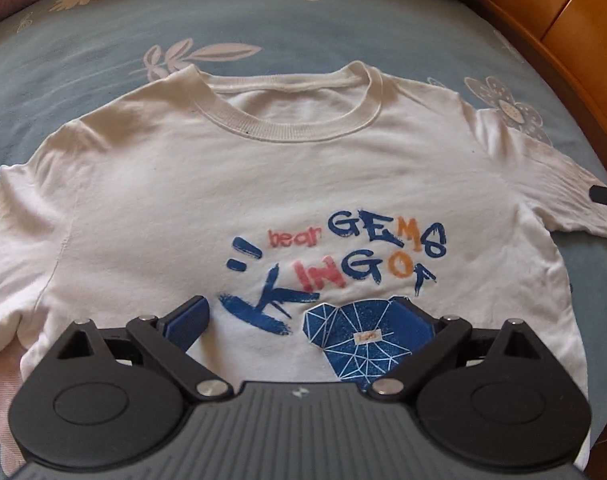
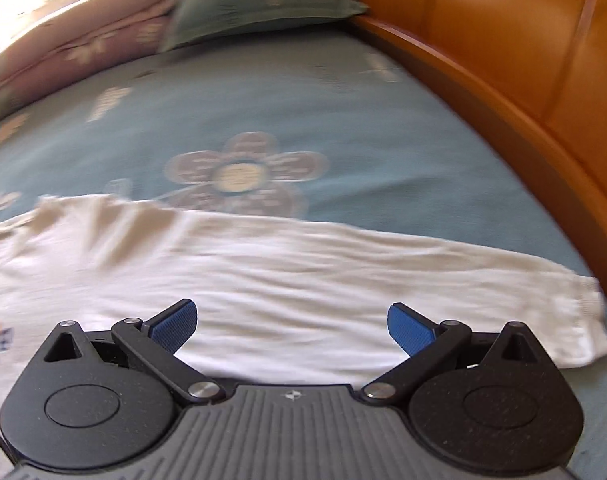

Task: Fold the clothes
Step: 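Fold the held sleeve across the sweatshirt body with the right tool, release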

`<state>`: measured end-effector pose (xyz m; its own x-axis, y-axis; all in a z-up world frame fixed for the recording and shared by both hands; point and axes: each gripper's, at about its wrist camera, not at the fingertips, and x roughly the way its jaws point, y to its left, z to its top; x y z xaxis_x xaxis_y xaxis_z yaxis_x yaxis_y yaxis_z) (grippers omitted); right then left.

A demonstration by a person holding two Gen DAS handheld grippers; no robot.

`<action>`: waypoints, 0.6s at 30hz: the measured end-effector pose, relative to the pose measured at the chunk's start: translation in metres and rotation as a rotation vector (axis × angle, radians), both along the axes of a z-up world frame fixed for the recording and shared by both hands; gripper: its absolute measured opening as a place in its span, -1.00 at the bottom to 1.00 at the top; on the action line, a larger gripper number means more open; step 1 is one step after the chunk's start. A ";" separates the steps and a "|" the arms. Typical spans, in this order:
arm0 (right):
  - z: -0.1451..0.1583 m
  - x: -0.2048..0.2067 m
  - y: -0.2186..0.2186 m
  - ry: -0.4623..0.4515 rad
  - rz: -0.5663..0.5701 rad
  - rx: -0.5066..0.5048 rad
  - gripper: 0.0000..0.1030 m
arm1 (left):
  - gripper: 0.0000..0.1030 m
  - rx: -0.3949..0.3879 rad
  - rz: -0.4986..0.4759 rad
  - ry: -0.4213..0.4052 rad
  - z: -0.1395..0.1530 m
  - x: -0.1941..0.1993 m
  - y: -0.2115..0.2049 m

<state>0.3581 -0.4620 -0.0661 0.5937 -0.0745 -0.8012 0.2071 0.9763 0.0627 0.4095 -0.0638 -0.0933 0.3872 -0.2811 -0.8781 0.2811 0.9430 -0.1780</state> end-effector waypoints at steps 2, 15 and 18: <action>0.006 0.006 0.029 -0.004 0.053 0.043 1.00 | 0.87 -0.007 0.013 -0.029 0.005 0.000 0.013; 0.010 0.034 0.180 0.069 0.262 0.231 1.00 | 0.87 -0.119 0.211 0.008 0.011 -0.004 0.108; 0.007 0.036 0.207 0.095 0.301 0.257 1.00 | 0.87 -0.083 0.287 -0.048 0.019 0.002 0.146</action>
<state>0.3941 -0.2549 -0.0592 0.4807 0.3012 -0.8235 -0.0693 0.9493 0.3067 0.4119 0.0826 -0.0739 0.5019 -0.2243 -0.8354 0.0150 0.9679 -0.2509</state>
